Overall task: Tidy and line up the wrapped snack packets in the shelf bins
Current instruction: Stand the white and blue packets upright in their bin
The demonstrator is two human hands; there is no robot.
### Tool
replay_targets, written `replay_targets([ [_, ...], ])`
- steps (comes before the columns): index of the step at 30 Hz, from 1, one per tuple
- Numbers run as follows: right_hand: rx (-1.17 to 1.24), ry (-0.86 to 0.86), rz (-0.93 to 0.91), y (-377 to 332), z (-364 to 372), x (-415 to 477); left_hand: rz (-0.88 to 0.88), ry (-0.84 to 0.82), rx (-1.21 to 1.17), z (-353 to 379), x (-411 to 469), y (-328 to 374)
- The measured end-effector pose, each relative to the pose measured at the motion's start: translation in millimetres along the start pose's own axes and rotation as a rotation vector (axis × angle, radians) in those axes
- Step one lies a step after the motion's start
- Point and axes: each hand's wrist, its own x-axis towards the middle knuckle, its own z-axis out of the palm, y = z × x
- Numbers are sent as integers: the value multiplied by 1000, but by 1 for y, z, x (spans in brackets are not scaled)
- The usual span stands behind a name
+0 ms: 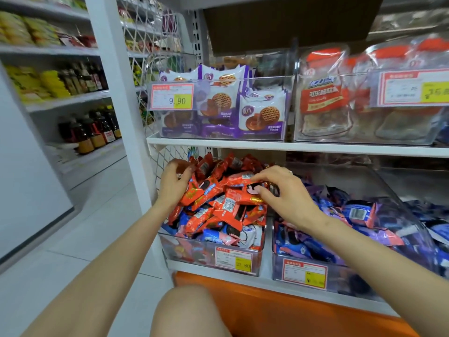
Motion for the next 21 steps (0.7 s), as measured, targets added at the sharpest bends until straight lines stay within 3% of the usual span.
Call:
replay_targets([
  [7,22,-17,10,-3,-4,-11,-46,45,15,-5,-20,-6],
  [11,36,-23,-3,-5,-5,-16,38,76,42,-9,-36,-2],
  [21,41,-18,-26,-4,-12,-25,229,-206,224,-39,-67,-19],
])
